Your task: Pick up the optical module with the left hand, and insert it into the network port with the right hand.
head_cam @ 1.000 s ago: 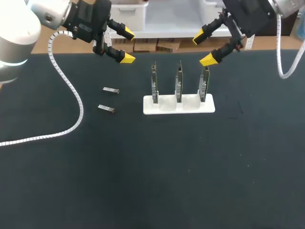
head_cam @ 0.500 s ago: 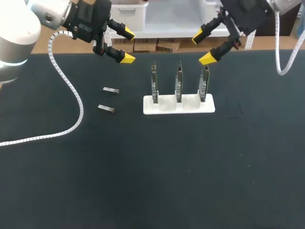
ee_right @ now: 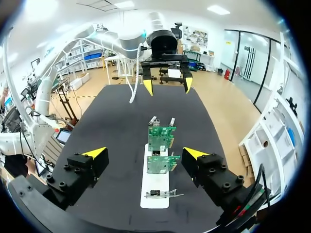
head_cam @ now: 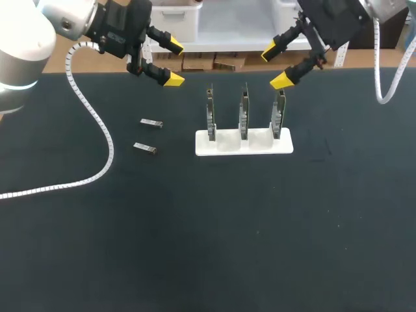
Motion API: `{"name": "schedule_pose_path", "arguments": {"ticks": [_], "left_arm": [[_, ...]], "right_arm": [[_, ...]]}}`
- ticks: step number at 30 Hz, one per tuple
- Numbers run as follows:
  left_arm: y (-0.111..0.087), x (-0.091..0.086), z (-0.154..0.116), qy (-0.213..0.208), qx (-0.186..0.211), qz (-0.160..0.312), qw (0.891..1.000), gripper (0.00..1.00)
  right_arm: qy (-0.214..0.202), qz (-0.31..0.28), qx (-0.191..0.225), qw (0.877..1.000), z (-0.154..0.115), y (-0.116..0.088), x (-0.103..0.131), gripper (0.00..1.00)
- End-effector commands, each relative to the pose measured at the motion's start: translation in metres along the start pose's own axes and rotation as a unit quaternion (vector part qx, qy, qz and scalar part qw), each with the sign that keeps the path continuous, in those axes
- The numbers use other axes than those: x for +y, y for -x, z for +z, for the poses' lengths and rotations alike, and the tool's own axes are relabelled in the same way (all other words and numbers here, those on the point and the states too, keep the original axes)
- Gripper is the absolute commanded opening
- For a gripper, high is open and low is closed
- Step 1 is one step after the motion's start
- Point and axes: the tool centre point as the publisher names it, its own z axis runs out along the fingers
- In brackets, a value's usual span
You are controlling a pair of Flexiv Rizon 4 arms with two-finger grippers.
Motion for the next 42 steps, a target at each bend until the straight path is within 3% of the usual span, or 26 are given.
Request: {"name": "schedule_pose_path", "arguments": {"ticks": [1, 25, 28, 31, 42], "left_arm": [[0.001, 0.0, 0.0, 0.0, 0.003, -0.001, 1.0, 1.0], [0.004, 0.0, -0.002, -0.009, 0.004, 0.009, 1.0, 1.0], [0.0, 0.004, -0.005, -0.028, 0.045, 0.024, 0.998, 1.0], [-0.017, 0.007, -0.012, -0.034, 0.094, 0.016, 0.995, 1.0], [-0.077, -0.001, -0.039, -0.042, 0.202, -0.022, 0.978, 1.0]], "right_arm": [[0.007, 0.009, 0.003, 1.0, 0.001, 0.002, -0.004, 1.0], [0.007, 0.009, 0.003, 1.0, 0.001, 0.003, -0.004, 1.0], [0.007, 0.009, 0.003, 1.0, 0.001, 0.003, -0.004, 1.0], [0.007, 0.009, 0.003, 1.0, 0.001, 0.003, -0.004, 1.0], [0.007, 0.009, 0.003, 1.0, 0.001, 0.003, -0.004, 1.0]]}}
